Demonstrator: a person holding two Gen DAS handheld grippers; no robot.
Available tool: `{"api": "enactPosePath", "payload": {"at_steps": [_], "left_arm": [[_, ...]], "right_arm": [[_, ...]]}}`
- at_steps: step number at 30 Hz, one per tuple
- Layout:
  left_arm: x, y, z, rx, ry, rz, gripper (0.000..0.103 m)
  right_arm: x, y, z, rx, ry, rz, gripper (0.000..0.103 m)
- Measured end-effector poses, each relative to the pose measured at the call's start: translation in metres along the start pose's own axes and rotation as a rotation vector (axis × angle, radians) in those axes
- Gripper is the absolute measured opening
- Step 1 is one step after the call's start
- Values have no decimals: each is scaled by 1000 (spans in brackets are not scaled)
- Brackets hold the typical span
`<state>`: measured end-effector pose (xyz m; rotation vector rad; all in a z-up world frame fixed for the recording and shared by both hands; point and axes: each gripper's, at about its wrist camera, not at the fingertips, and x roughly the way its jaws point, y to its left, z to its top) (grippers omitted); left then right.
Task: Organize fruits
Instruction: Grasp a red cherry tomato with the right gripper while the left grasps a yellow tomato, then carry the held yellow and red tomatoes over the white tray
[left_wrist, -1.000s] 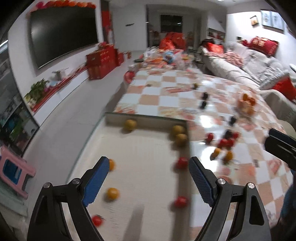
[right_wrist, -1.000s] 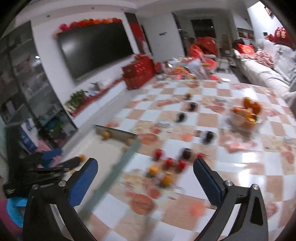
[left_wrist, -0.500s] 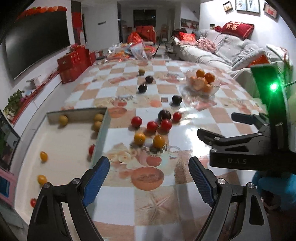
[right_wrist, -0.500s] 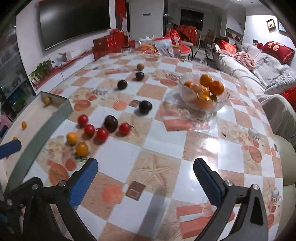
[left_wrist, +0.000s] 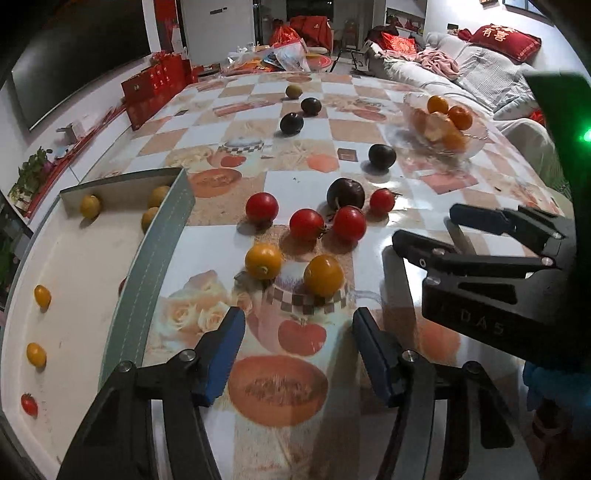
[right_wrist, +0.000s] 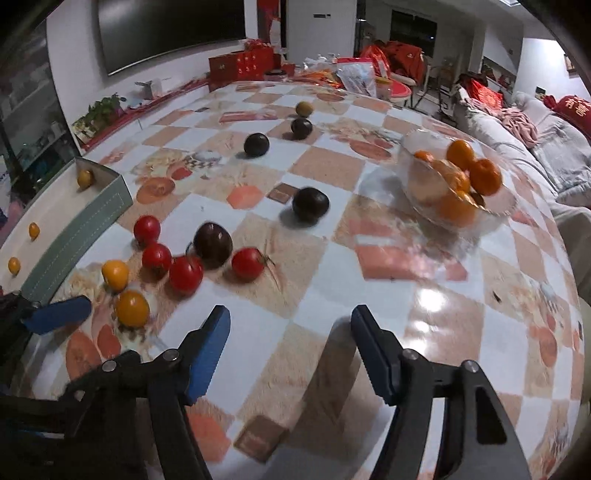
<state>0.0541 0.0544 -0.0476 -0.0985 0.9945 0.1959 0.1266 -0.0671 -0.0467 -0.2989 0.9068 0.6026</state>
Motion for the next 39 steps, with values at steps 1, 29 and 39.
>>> {"api": "enactPosePath", "payload": {"at_steps": [1, 29, 39], "left_arm": [[1, -1, 2, 5, -2, 2, 63], [-12, -6, 1, 43, -50, -121, 23], [-57, 0, -15, 46, -90, -189, 23]], "right_arm": [[2, 1, 2, -9, -4, 10, 71], [-15, -10, -7, 102, -27, 170, 25], [-51, 0, -27, 133, -39, 183, 25]]}}
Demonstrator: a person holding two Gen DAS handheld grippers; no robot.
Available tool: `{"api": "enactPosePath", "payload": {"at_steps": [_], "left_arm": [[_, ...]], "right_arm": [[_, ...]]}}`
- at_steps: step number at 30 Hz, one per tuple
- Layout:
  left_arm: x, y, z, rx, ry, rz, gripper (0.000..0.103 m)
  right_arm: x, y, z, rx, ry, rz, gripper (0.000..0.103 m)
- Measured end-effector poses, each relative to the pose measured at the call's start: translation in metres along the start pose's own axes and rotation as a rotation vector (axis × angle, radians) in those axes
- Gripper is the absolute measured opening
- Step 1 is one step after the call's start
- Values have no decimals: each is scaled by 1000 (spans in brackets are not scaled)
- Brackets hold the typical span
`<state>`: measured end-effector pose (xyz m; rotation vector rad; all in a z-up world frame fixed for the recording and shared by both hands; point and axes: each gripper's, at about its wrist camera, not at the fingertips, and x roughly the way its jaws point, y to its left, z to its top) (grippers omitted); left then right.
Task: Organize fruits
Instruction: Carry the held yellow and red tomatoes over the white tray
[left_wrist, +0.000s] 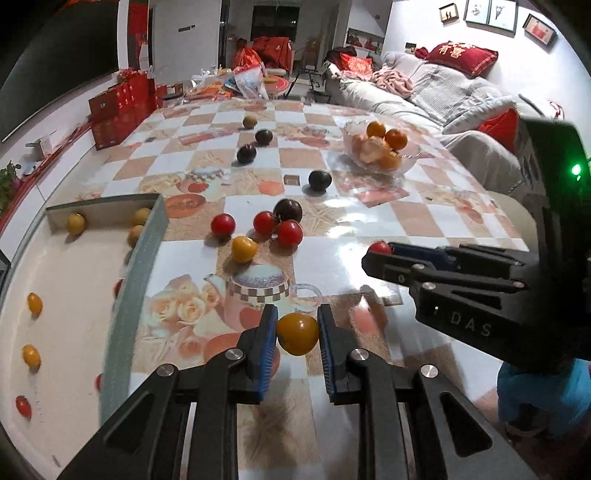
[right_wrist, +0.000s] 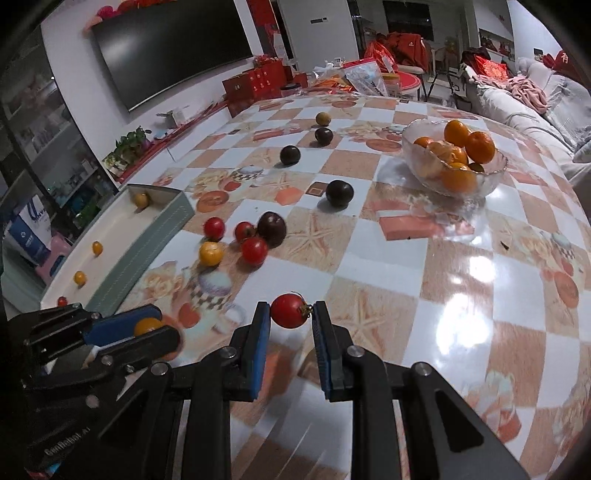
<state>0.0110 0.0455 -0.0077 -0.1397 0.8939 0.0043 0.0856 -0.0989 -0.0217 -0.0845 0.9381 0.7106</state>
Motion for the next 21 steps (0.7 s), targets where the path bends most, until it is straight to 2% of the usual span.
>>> {"api": "enactPosePath", "payload": {"at_steps": [7, 12, 21], "left_arm": [[-42, 28, -4, -21, -58, 14, 24], [-66, 61, -9, -55, -98, 56, 24], [-85, 125, -20, -136, -117, 148, 24]], "right_arm": [[-20, 30, 4, -29, -21, 16, 25], [-26, 63, 13, -74, -37, 35, 25], [-16, 125, 27, -149, -32, 95, 25]]}}
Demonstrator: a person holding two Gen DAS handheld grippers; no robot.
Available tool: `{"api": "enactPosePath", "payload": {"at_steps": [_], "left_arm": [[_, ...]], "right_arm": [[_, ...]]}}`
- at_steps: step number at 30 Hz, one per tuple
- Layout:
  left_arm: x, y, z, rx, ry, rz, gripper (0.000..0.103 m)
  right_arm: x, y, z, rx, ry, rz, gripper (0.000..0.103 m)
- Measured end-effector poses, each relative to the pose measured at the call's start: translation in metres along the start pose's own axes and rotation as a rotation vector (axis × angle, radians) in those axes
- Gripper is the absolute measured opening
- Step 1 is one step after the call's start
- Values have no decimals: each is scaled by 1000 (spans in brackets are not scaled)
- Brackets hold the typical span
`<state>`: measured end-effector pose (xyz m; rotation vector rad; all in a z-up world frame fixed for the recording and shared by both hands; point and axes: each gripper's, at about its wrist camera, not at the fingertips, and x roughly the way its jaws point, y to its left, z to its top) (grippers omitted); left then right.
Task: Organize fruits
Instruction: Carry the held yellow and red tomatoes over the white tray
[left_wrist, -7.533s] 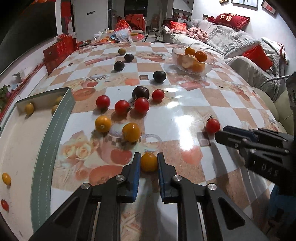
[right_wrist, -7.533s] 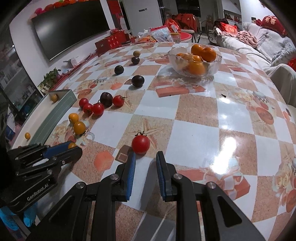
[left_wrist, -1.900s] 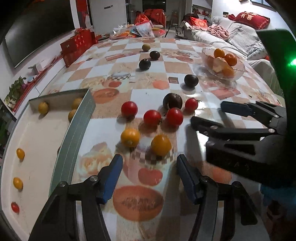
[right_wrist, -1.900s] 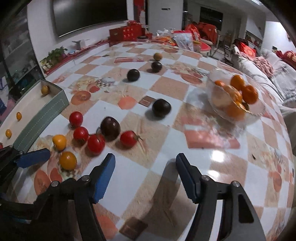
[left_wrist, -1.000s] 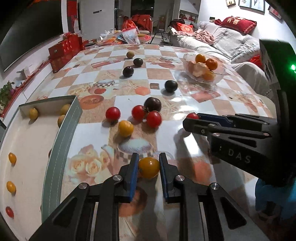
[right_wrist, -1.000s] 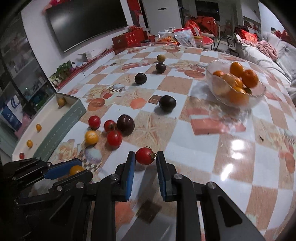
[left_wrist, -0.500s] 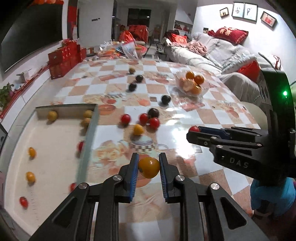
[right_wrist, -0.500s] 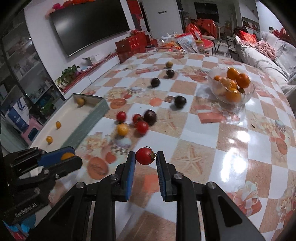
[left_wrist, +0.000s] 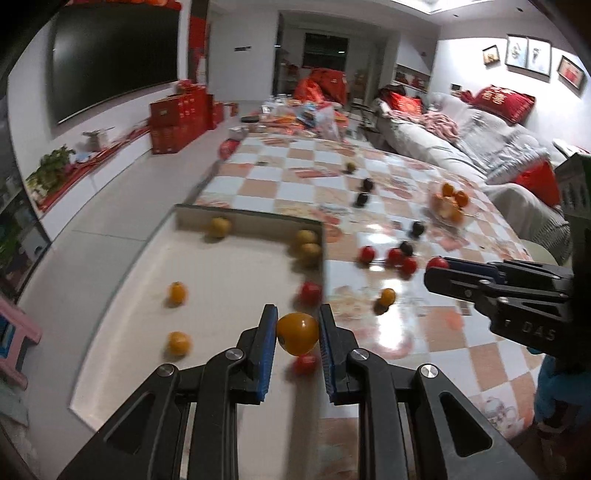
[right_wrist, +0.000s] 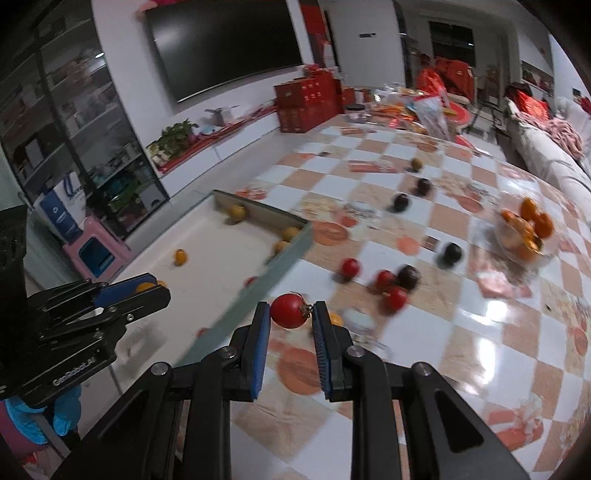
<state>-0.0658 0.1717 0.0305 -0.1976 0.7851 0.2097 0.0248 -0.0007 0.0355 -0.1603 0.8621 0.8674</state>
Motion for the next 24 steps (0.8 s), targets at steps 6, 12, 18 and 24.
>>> {"api": "enactPosePath", "payload": {"at_steps": [6, 12, 18, 24], "left_arm": [[5, 32, -8, -43, 15, 40, 24], [15, 48, -17, -61, 47, 57, 23], [29, 50, -24, -47, 93, 71, 24], [41, 52, -30, -27, 139, 106, 23]], "right_arm": [[21, 33, 8, -42, 23, 43, 25], [39, 56, 13, -75, 47, 66, 25], [61, 70, 15, -95, 87, 75, 25], [90, 82, 12, -119, 150, 83, 25]]}}
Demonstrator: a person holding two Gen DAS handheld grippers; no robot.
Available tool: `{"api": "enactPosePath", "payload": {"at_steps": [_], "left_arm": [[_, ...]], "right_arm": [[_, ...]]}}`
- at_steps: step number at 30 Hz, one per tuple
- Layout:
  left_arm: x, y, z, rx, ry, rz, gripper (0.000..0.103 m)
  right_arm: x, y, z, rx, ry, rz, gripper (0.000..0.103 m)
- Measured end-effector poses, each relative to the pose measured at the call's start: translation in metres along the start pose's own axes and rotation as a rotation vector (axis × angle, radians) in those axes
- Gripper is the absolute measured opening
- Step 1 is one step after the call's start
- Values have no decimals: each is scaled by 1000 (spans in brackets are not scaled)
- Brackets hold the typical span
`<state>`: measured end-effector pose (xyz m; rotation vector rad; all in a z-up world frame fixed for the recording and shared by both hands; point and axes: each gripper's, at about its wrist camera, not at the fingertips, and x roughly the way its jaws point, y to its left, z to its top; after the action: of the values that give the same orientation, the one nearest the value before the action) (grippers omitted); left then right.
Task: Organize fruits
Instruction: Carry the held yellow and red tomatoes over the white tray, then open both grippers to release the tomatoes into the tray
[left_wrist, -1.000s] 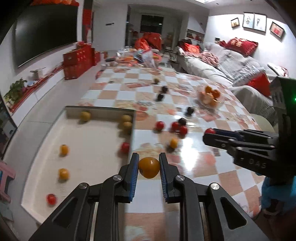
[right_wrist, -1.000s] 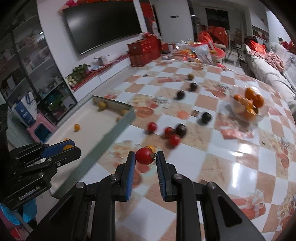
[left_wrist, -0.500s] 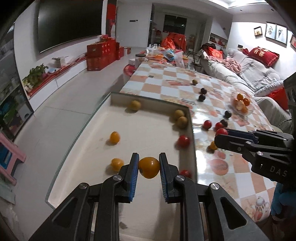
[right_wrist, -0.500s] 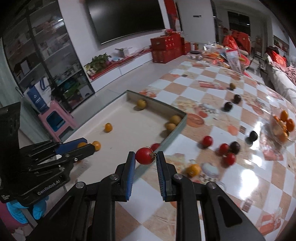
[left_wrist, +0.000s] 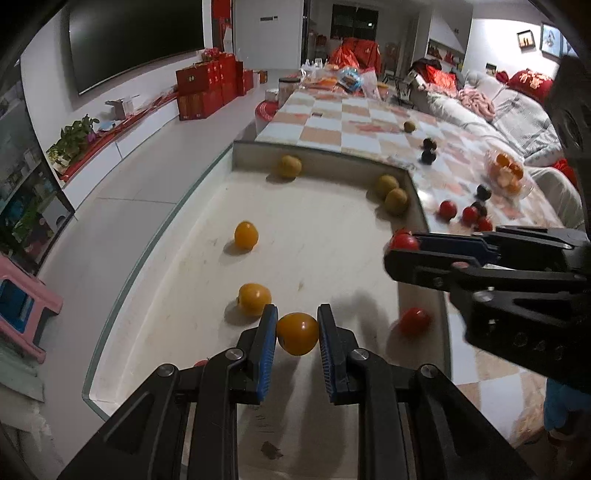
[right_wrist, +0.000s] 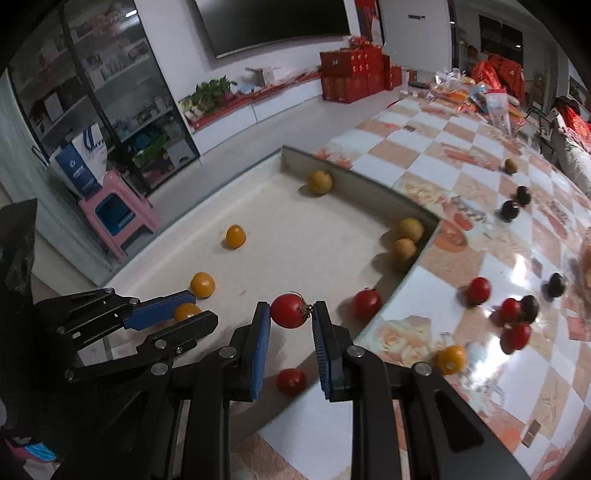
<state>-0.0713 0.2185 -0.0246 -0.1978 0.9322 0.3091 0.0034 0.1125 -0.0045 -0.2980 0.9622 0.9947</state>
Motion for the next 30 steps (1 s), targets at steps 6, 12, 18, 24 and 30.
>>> {"api": "enactPosePath", "payload": {"at_steps": [6, 12, 18, 24, 30], "left_arm": [[10, 3, -6, 2, 42, 27, 24], [9, 1, -6, 22, 47, 36, 28], [-3, 1, -8, 21, -19, 74, 92], [-8, 5, -5, -13, -17, 73, 92], [-11, 3, -6, -29, 0, 65, 92]], "right_arm": [[24, 8, 0, -45, 71, -8, 25], [30, 13, -1, -72, 98, -22, 28], [21, 13, 0, -53, 61, -16, 72], [4, 11, 6, -32, 25, -18, 81], [-10, 5, 7, 6, 49, -67, 102]]}}
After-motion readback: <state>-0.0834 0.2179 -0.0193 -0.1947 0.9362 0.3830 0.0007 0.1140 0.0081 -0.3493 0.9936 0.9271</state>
